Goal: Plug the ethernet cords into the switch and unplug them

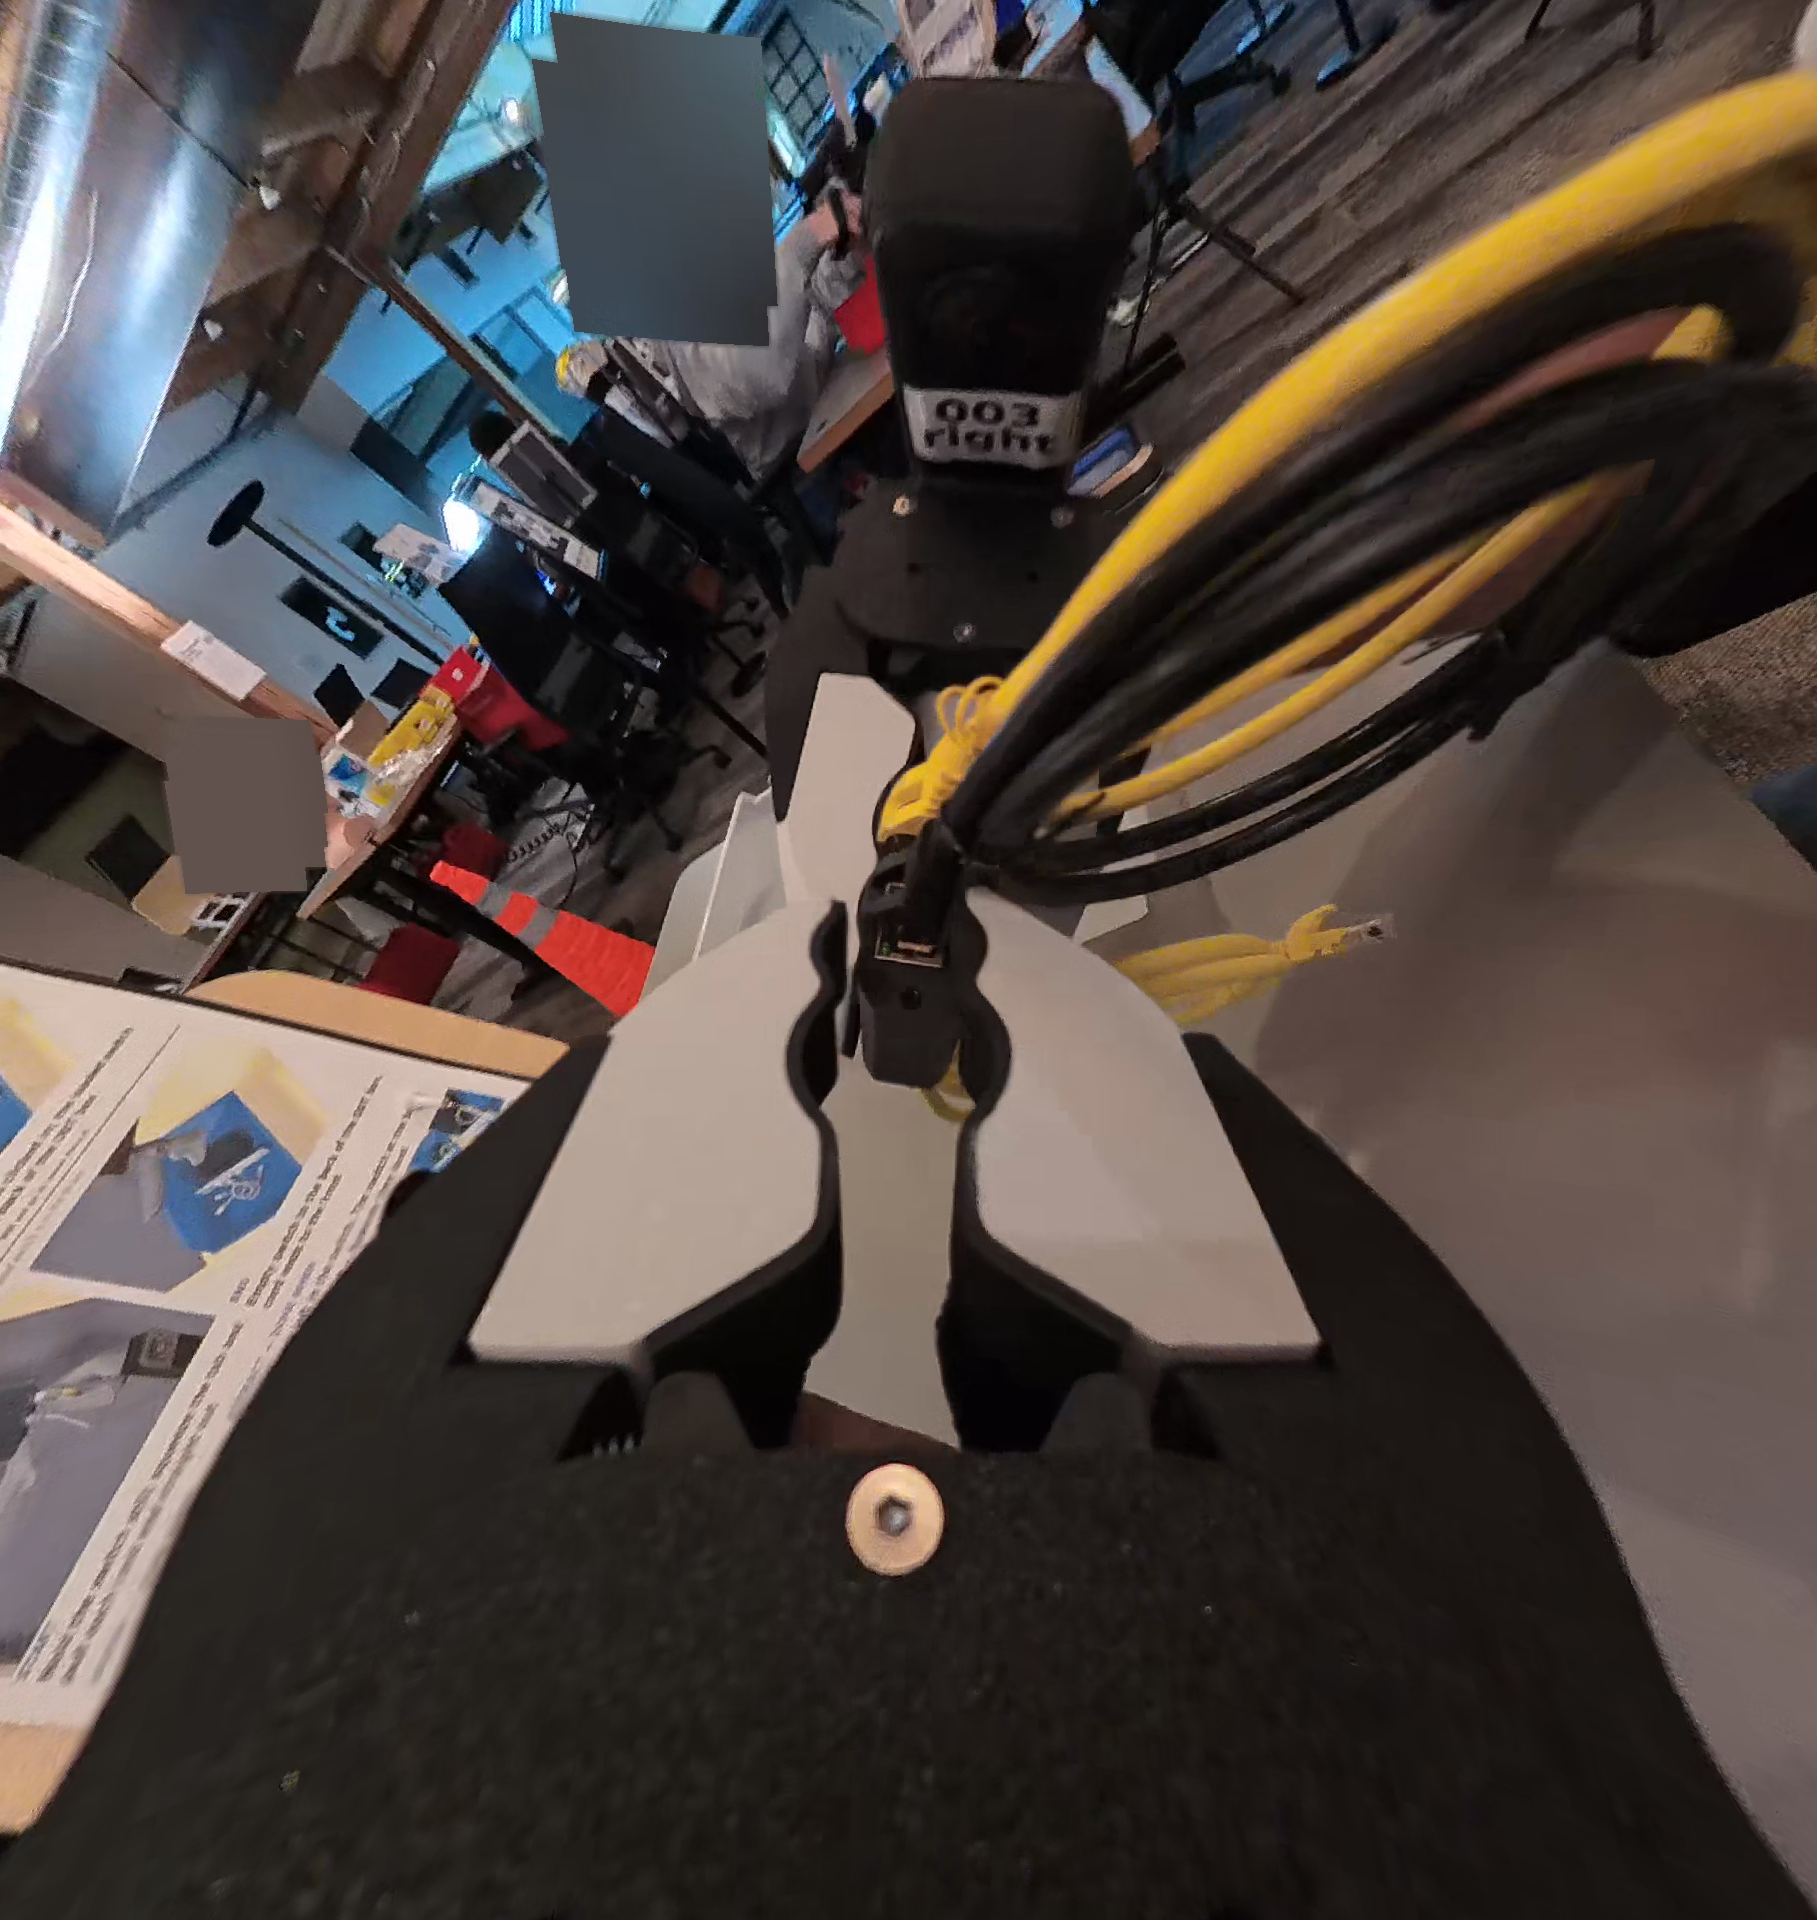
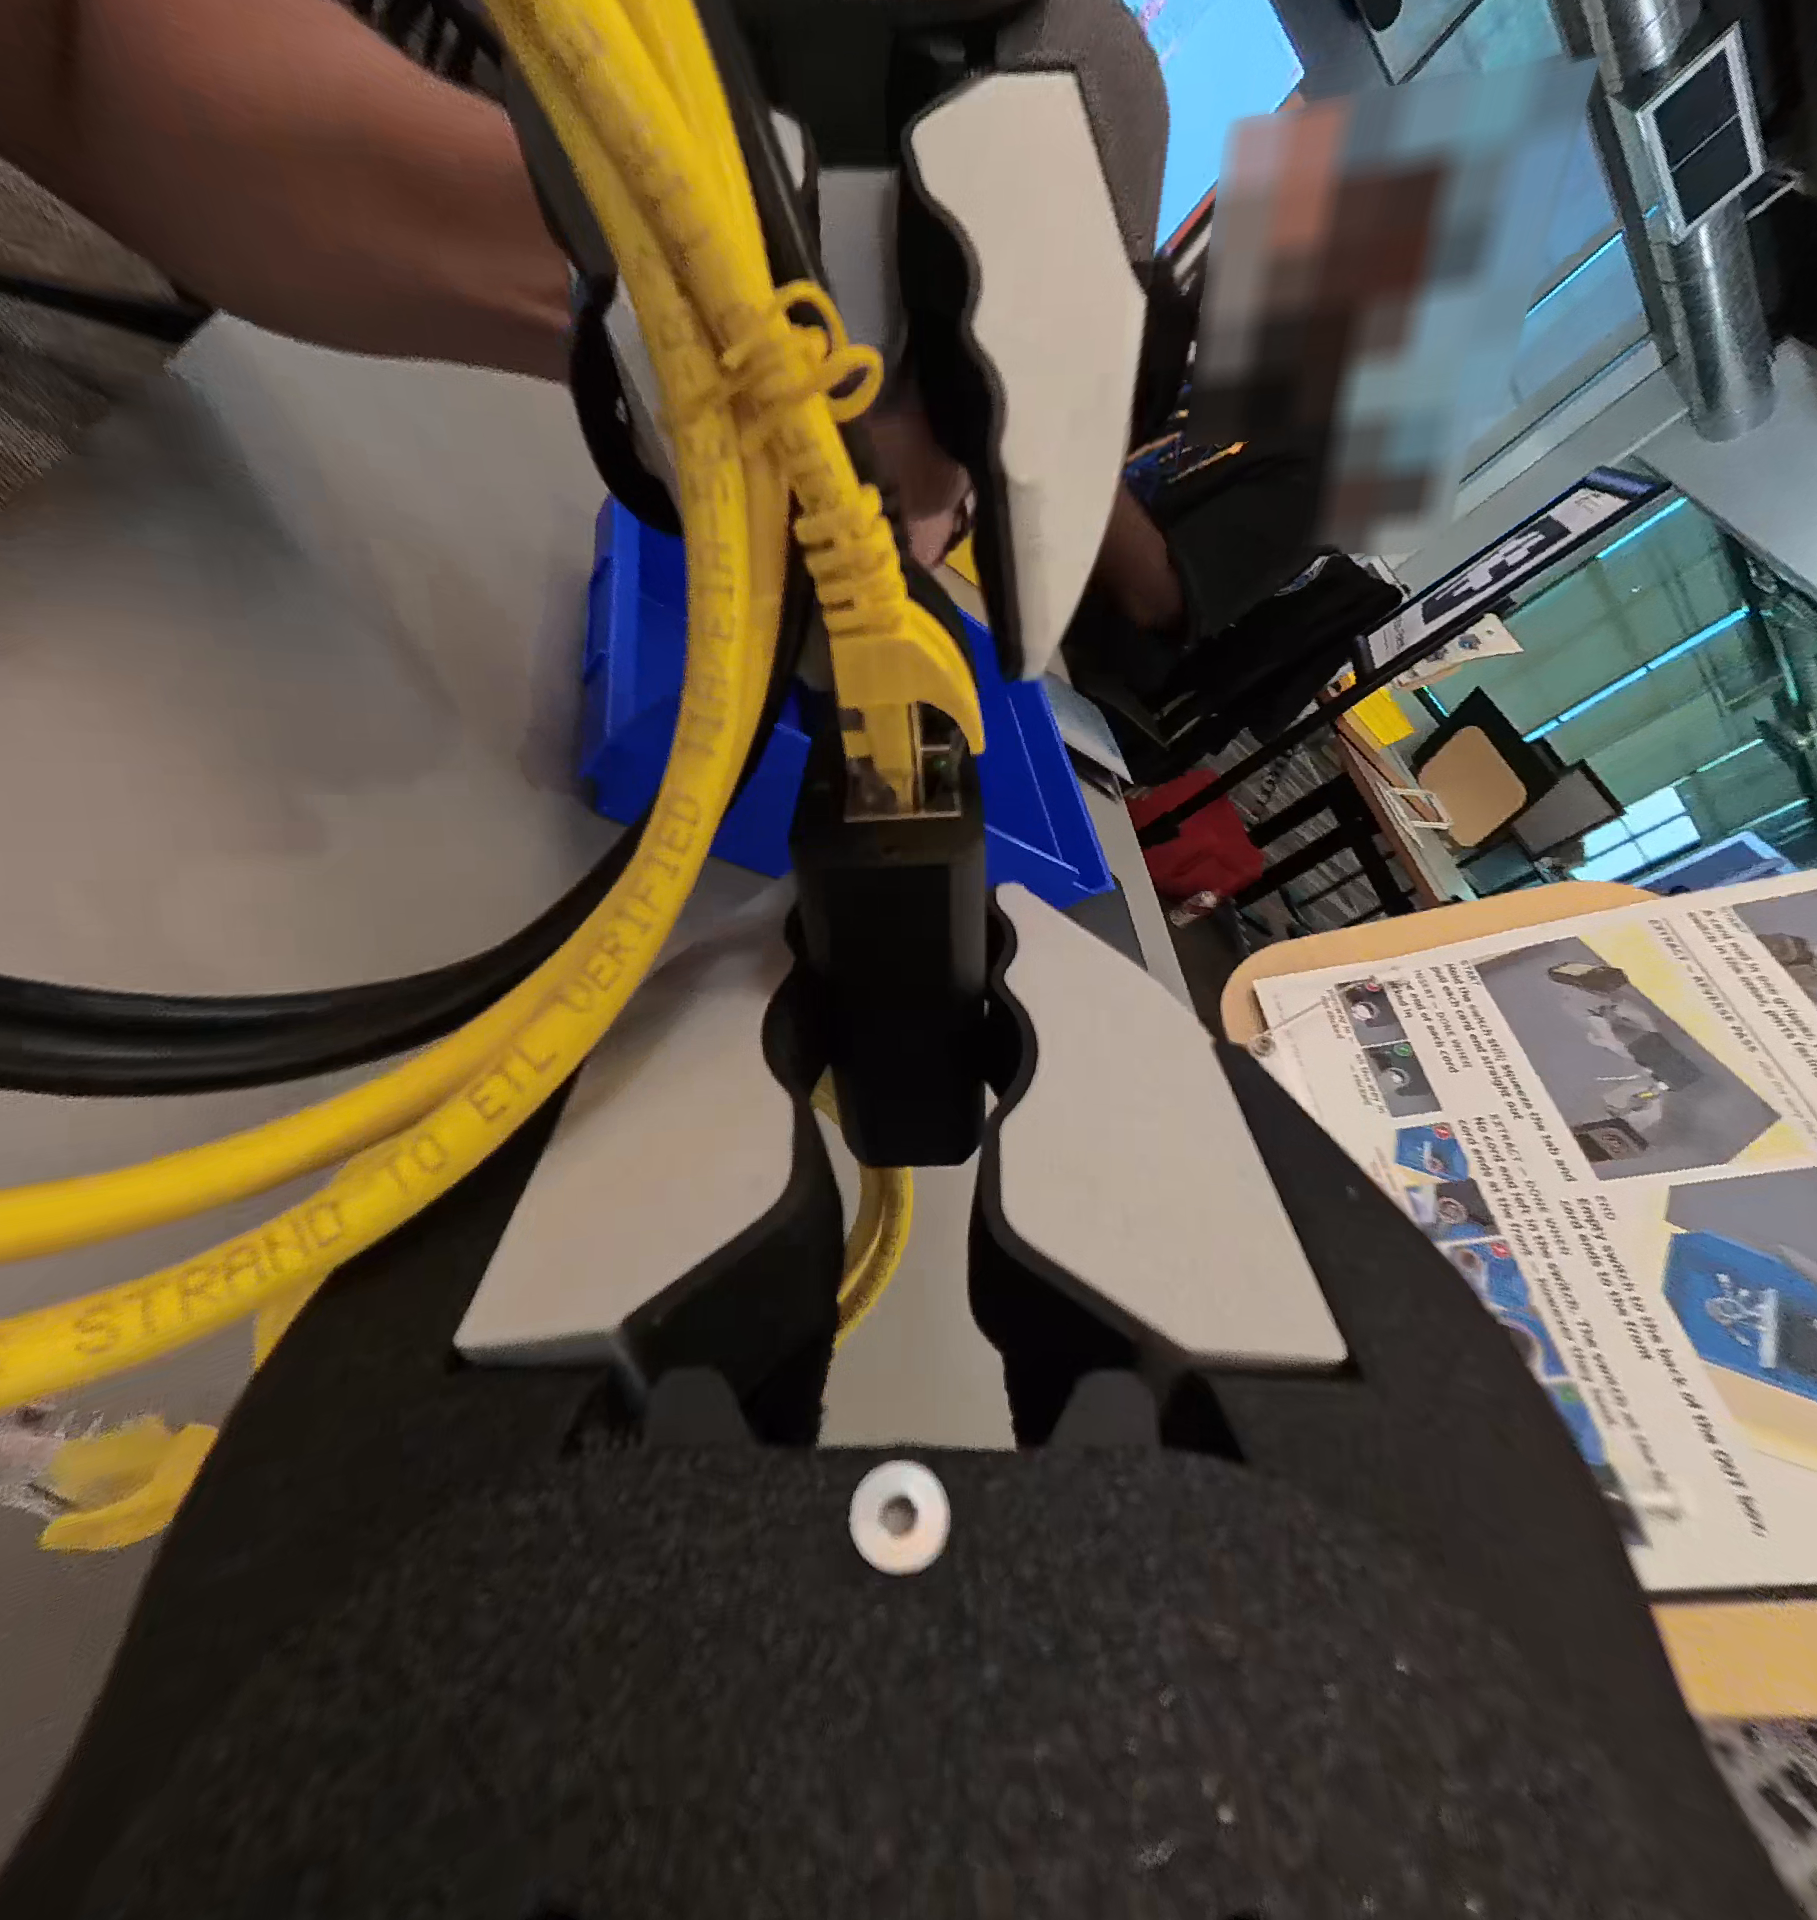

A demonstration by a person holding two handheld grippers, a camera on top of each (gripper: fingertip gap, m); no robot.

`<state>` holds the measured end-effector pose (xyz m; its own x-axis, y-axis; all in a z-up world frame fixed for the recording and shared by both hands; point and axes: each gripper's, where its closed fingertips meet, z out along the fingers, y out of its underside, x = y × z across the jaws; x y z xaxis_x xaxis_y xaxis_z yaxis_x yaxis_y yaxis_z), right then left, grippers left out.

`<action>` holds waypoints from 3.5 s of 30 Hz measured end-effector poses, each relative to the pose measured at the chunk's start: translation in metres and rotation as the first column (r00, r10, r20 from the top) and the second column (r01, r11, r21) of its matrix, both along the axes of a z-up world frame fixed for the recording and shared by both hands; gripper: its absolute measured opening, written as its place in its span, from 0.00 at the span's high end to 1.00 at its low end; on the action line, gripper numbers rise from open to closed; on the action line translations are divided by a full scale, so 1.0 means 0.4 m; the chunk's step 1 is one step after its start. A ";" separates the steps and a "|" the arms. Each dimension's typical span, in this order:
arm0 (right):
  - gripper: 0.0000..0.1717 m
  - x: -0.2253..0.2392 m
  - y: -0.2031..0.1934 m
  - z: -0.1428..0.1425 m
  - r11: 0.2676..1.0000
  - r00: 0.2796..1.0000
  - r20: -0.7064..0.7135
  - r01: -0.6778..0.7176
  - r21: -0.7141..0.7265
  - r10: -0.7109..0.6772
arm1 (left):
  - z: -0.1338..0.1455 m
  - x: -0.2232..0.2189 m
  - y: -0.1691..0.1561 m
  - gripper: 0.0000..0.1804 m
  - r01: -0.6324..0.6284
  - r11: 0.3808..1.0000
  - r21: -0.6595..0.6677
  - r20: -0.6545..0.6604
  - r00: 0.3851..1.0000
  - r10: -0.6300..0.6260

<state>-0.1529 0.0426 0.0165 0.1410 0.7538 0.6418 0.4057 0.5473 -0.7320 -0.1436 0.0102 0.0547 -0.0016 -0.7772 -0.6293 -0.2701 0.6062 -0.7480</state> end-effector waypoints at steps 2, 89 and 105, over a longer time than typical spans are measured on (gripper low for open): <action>0.85 -0.004 0.002 -0.005 0.999 1.000 -0.019 -0.018 -0.029 0.018 | -0.002 0.004 0.001 0.92 0.020 1.000 -0.022 0.021 1.000 -0.019; 0.85 -0.012 0.104 -0.044 0.783 0.851 0.221 0.297 0.546 -0.476 | -0.079 -0.102 0.072 0.82 -0.451 0.502 -0.738 -0.205 0.859 0.470; 0.85 -0.025 0.080 -0.022 0.737 0.855 0.193 0.277 0.617 -0.482 | -0.109 -0.104 0.035 0.91 -0.474 0.460 -0.751 -0.398 0.881 0.257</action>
